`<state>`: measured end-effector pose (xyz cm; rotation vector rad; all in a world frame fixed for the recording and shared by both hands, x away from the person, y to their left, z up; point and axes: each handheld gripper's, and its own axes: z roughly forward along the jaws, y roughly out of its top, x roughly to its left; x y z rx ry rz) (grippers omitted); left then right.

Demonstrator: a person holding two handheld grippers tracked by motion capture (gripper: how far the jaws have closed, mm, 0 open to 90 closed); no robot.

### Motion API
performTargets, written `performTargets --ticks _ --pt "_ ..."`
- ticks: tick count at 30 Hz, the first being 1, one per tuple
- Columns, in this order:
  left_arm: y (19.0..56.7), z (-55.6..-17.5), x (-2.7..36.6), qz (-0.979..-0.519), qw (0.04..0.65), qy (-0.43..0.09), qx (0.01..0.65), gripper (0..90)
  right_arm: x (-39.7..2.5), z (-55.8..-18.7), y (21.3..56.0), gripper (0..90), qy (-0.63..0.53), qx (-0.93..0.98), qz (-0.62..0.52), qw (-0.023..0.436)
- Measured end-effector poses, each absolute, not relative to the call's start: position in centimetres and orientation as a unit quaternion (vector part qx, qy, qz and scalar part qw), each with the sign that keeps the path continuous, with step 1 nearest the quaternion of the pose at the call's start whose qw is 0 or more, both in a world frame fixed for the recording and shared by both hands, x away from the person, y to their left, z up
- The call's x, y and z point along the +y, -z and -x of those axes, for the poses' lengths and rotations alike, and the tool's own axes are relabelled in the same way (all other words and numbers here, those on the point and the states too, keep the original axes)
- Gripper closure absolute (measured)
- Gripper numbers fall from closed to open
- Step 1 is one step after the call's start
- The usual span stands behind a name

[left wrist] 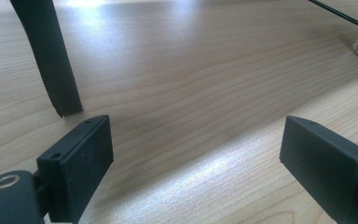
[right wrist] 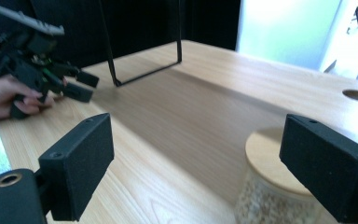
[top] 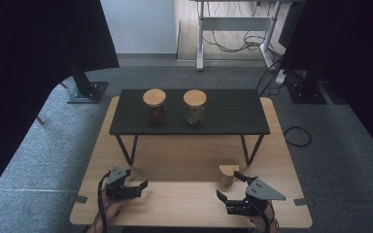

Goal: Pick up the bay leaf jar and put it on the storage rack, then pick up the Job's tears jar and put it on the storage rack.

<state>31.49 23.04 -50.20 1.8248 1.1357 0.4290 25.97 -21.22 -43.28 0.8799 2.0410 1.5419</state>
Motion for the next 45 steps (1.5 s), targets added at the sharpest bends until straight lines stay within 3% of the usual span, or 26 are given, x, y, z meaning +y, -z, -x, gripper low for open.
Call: performTargets --ticks 45 --pt "50.2 -31.4 23.0 -0.741 0.456 -0.175 0.461 8.9 -25.8 -26.5 46.4 8.8 -0.537 0.735 -0.369 0.189"
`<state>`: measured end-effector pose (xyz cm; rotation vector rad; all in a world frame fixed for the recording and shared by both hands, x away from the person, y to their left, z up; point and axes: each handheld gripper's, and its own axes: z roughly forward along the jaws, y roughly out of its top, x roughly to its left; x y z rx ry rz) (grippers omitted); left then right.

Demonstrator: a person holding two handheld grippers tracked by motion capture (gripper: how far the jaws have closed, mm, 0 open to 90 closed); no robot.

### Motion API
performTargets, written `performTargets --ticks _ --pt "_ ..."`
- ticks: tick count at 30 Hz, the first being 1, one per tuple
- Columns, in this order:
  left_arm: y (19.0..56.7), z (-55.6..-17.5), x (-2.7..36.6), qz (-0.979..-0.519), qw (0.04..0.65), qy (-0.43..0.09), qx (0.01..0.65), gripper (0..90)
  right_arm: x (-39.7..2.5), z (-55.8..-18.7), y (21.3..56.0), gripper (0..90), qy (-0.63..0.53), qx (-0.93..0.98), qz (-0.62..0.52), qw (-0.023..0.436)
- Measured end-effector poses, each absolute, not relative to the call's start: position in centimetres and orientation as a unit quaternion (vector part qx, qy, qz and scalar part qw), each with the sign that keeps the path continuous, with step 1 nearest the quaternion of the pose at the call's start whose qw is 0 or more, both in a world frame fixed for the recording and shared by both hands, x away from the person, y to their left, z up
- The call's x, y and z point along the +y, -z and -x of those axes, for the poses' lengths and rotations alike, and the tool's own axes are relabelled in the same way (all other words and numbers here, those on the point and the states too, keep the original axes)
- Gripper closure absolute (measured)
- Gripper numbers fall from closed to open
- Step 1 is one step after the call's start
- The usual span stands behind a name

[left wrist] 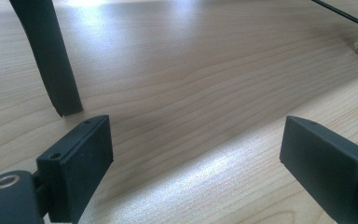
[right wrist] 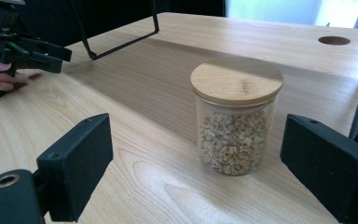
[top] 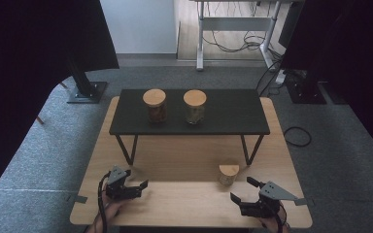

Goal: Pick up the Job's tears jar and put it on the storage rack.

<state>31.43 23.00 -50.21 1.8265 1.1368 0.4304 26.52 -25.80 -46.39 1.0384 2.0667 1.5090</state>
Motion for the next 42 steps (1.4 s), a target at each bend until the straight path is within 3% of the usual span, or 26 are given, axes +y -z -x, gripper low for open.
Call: performTargets --ticks 42 --pt "50.2 -30.9 23.4 -0.733 0.465 -0.174 0.464 9.4 -25.9 -29.6 47.8 7.7 -0.510 0.749 -0.382 0.181"
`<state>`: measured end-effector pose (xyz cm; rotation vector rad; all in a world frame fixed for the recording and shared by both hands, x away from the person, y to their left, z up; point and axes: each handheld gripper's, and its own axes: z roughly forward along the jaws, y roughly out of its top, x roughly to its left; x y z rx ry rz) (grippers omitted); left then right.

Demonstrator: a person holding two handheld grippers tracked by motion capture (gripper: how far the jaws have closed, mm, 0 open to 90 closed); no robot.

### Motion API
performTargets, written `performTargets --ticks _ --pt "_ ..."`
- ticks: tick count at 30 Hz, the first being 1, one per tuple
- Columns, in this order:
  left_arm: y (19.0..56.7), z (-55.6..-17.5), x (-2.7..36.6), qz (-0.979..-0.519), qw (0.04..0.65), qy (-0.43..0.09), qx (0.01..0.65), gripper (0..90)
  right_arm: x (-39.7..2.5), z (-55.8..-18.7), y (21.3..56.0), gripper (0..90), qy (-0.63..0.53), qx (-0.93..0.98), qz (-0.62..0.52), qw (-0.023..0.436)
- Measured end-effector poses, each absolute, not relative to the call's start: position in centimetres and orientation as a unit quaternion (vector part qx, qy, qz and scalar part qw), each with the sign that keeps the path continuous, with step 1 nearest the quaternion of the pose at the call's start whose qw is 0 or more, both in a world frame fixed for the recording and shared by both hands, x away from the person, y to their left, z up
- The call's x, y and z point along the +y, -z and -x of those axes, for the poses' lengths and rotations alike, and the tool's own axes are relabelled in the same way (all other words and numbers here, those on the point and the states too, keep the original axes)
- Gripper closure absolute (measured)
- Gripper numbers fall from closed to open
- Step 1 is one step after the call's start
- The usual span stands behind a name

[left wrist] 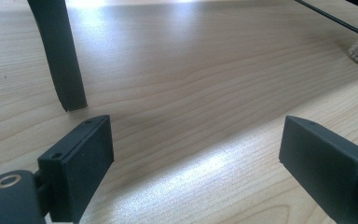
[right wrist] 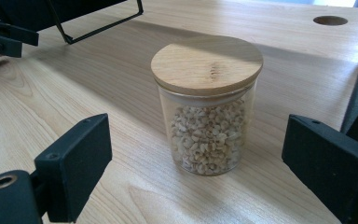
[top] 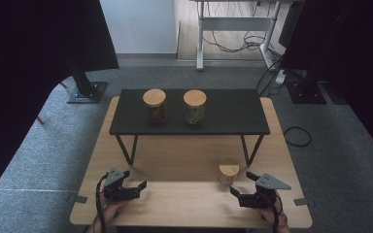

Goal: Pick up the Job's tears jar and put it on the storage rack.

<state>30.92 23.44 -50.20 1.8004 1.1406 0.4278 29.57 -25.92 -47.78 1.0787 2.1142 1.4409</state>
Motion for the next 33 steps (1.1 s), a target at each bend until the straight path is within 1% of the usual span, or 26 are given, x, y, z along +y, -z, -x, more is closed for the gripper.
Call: performTargets --ticks 13,33 --pt "50.2 -30.9 23.4 -0.734 0.465 -0.175 0.462 9.7 -25.6 -30.8 47.9 7.4 -0.510 0.745 -0.387 0.186" --pt "50.2 -30.8 23.4 -0.733 0.465 -0.179 0.464 10.0 -23.7 -32.7 48.9 7.4 -0.496 0.754 -0.389 0.185"
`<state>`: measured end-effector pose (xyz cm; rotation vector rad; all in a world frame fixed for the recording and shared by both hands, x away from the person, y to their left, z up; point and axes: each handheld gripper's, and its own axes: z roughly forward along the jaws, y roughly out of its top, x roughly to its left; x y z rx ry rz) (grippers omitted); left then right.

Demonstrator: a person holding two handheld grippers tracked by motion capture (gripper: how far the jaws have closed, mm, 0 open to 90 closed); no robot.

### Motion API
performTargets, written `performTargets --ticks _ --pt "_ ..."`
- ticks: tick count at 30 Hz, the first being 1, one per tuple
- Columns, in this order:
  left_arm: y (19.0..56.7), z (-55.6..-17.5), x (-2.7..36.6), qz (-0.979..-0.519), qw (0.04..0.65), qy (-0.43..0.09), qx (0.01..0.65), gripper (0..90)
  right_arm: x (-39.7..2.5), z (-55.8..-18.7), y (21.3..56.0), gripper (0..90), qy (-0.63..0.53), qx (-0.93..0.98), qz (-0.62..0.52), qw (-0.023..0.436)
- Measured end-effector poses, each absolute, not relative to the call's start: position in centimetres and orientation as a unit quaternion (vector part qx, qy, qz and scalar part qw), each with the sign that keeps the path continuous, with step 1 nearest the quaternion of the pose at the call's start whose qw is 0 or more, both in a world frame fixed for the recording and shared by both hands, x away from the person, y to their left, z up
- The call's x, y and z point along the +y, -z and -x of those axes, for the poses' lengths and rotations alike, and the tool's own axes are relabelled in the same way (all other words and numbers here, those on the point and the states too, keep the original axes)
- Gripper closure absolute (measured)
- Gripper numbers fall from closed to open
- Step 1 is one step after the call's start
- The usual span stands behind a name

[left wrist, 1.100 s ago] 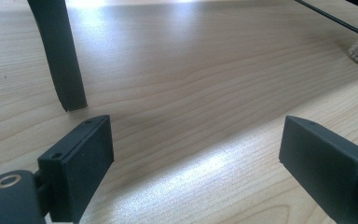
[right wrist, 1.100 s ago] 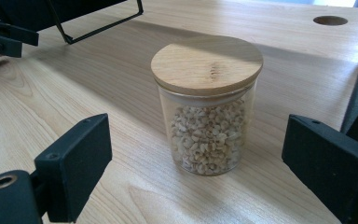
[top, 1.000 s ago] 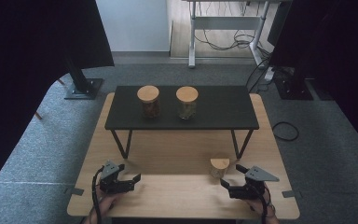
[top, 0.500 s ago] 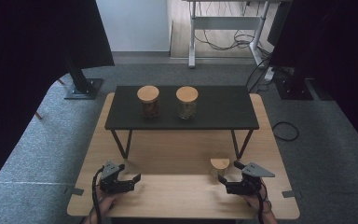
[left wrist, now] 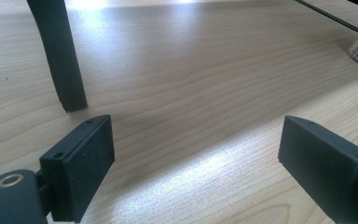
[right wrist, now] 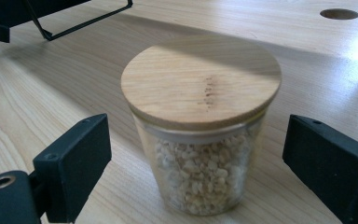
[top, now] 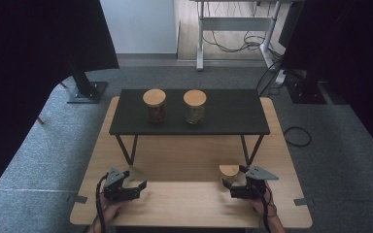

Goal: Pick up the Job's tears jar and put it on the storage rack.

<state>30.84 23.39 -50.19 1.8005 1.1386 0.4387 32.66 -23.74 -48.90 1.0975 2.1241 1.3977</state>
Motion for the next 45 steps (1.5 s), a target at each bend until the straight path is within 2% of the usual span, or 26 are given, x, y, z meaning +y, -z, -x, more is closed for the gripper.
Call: performTargets --ticks 15,22,26,45 --pt "50.2 -30.8 23.4 -0.733 0.464 -0.180 0.464 9.9 -22.0 -33.9 49.4 9.2 -0.466 0.766 -0.393 0.203" --pt "50.2 -30.8 23.3 -0.734 0.463 -0.181 0.463 9.9 -21.7 -34.3 49.2 14.7 -0.461 0.761 -0.406 0.210" --pt "50.2 -30.8 23.4 -0.733 0.463 -0.182 0.464 9.8 -21.4 -34.4 49.4 23.8 -0.448 0.769 -0.402 0.215" --pt "50.2 -30.8 23.4 -0.732 0.463 -0.183 0.465 9.9 -21.2 -34.2 49.4 24.6 -0.445 0.769 -0.402 0.223"
